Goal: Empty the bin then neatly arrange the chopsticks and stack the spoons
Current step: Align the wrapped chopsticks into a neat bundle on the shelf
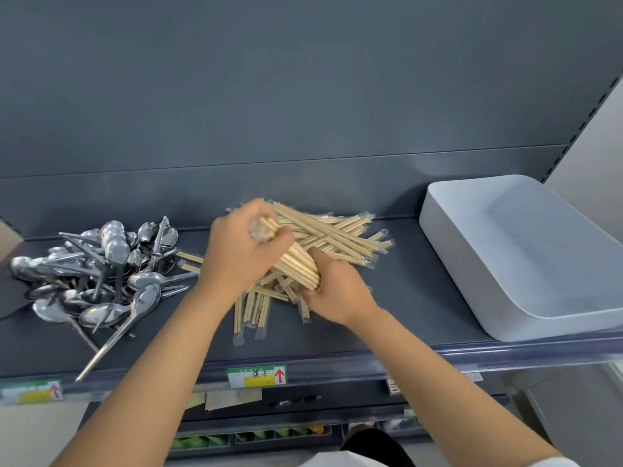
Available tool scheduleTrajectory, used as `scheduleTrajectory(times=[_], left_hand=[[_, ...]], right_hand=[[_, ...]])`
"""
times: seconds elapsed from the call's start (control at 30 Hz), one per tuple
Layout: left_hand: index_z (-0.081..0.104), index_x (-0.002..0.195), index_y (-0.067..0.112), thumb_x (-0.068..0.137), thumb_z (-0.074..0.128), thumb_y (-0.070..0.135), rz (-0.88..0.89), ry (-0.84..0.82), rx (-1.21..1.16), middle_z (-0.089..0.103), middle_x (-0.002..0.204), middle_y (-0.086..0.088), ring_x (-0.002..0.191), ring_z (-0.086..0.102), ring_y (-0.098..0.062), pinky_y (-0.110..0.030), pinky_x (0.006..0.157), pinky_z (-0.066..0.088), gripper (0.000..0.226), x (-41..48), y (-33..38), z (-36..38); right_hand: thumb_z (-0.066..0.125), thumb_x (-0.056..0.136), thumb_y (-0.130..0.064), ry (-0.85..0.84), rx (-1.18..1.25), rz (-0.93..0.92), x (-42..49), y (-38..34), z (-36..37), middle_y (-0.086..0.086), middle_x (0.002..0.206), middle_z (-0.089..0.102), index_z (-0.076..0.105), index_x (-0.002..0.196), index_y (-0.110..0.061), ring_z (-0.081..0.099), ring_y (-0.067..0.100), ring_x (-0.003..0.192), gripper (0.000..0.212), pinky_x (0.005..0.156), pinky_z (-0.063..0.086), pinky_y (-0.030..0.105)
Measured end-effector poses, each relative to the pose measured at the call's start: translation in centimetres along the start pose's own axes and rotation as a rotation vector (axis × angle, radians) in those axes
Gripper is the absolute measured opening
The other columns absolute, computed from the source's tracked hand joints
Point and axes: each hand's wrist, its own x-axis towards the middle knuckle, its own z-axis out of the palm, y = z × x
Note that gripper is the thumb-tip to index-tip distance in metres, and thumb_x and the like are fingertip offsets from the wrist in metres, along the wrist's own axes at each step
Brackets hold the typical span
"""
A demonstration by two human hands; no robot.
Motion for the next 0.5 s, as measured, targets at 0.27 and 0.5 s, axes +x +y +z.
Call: scheduleTrajectory(times=[0.27,0.5], left_hand=[[0.064,0.092,0.028,0.083,0.067,0.041,-0.278,-0.364,-0.216,0.066,0.087,0.021,0.078,0.061,0.006,-0.013,0.069,0.044,0.016,-8.3,-6.9,3.6],[0.049,0.136,0.029,0.082,0.044,0.067,0.077,-0.581,0.330,0.051,0.124,0.015,0.113,0.048,-0.008,-0.025,0.096,0.038,0.066,-9.3,-8.4,4.9]], right_hand=[[0.043,0.073,-0.081,-0.245,-0.466,-0.218,-3.2,5.6,0.8,0.006,0.081,0.064,0.052,0.112,-0.023,0.062,0.028,0.075,0.071,0.060,0.048,0.035],[0.035,0.076,-0.080,-0.079,-0.546,-0.383,-3.6,8.9,0.9,-0.001,0.088,0.066,0.060,0.102,-0.020,0.065,0.023,0.072,0.070,0.052,0.048,0.030]])
